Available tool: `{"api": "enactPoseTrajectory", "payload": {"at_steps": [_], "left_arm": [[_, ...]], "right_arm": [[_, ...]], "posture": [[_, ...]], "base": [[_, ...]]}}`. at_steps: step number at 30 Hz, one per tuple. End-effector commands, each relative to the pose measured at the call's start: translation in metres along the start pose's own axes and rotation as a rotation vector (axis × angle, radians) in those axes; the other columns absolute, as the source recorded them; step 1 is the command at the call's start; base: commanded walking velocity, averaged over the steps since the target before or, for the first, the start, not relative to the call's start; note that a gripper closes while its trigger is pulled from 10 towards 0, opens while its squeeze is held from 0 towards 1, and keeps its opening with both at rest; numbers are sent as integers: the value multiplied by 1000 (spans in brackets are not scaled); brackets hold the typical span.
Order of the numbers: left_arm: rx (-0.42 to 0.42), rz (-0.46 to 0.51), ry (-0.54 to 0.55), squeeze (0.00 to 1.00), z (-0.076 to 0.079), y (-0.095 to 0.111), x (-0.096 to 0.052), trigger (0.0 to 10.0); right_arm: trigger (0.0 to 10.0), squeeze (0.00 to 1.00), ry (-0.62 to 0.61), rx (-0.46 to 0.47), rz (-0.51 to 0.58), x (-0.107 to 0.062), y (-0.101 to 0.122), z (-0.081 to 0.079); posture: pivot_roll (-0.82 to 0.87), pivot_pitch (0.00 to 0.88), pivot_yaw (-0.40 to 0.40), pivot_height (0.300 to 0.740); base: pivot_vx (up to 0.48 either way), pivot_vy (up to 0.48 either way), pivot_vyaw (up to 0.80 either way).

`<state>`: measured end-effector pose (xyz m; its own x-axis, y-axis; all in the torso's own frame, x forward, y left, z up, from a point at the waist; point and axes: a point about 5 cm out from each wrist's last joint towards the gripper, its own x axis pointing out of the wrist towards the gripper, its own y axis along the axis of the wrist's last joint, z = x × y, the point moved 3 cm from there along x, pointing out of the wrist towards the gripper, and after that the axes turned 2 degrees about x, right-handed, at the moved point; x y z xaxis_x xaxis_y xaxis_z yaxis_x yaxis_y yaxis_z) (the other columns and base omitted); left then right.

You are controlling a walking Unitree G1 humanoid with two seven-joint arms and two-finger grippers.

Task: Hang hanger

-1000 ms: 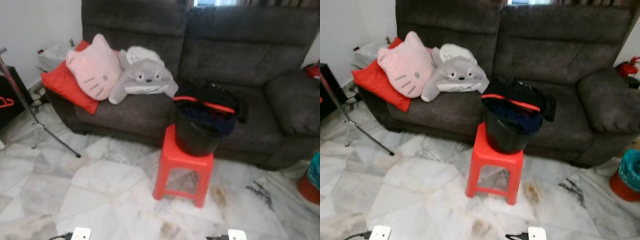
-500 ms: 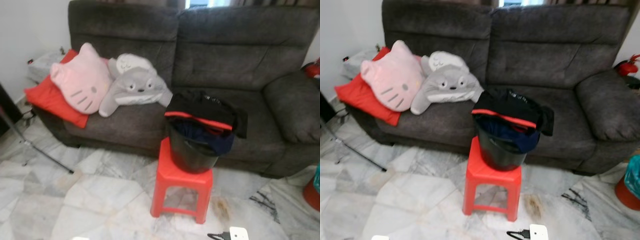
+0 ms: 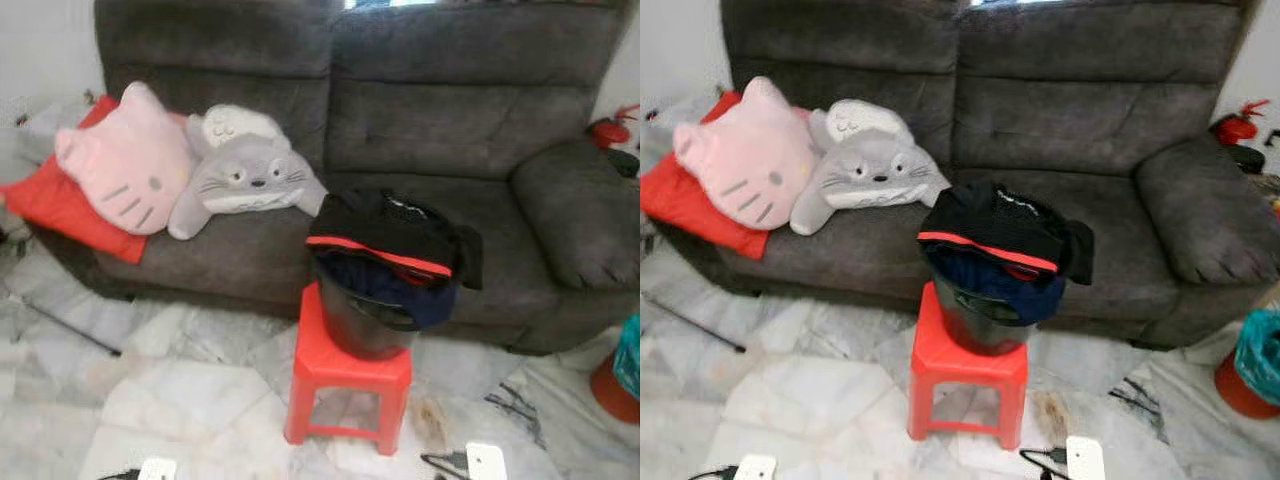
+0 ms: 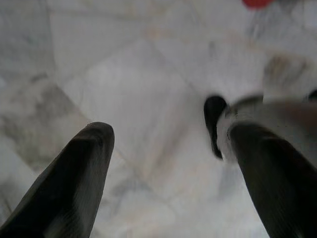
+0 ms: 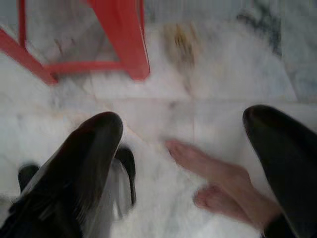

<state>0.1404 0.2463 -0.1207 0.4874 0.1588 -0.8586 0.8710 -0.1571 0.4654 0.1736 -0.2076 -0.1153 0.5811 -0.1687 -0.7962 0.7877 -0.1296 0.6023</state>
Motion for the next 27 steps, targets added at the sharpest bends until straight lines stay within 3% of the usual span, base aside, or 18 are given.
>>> {"api": "enactPoseTrajectory", "payload": {"at_steps": [1, 2, 4, 5, 7, 12, 16, 21, 23, 27], "left_arm": [[23, -19, 2, 0, -3, -4, -1, 10000], [23, -19, 2, 0, -3, -4, -1, 10000], [29, -17, 1, 0, -4, -3, 0, 10000], [29, -17, 1, 0, -4, -3, 0, 10000], [33, -15, 3, 0, -4, -1, 0, 10000], [39, -10, 7, 0, -5, 0, 0, 10000], [50, -7, 9, 0, -5, 3, 1, 10000], [51, -3, 4, 0, -3, 4, 1, 10000], [49, -3, 2, 0, -3, 4, 1, 10000], [45, -4, 2, 0, -2, 3, 1, 10000]], "right_arm": [[10000, 0, -33, 16, 119, 0, 19, 7], [10000, 0, -33, 16, 119, 0, 19, 7], [10000, 0, -29, -84, 270, -4, 40, 7], [10000, 0, -29, -84, 270, -4, 40, 7], [10000, 0, -39, -110, 434, -16, 55, 7], [10000, 0, -37, -162, 611, -42, 69, 4], [10000, 0, -116, -152, 740, -70, 83, 10], [10000, 0, -202, -146, 810, -79, 108, 20], [10000, 0, -287, -54, 883, -87, 141, 31], [10000, 0, -246, 11, 966, -94, 166, 23]], "posture": [[-98, 25, 3, 740], [-98, 25, 3, 740], [-107, 22, 8, 740], [-107, 22, 8, 740], [-119, 13, 12, 740], [-132, 0, 13, 740], [-151, 0, 13, 740], [-150, 0, 6, 740], [-145, 0, 0, 740], [-139, 0, -7, 740]], "base": [[0, 0, 0], [0, 0, 0], [0, 0, 0], [0, 0, 0], [0, 0, 0], [0, 0, 0], [0, 0, 0], [0, 0, 0], [0, 0, 0], [0, 0, 0]]}}
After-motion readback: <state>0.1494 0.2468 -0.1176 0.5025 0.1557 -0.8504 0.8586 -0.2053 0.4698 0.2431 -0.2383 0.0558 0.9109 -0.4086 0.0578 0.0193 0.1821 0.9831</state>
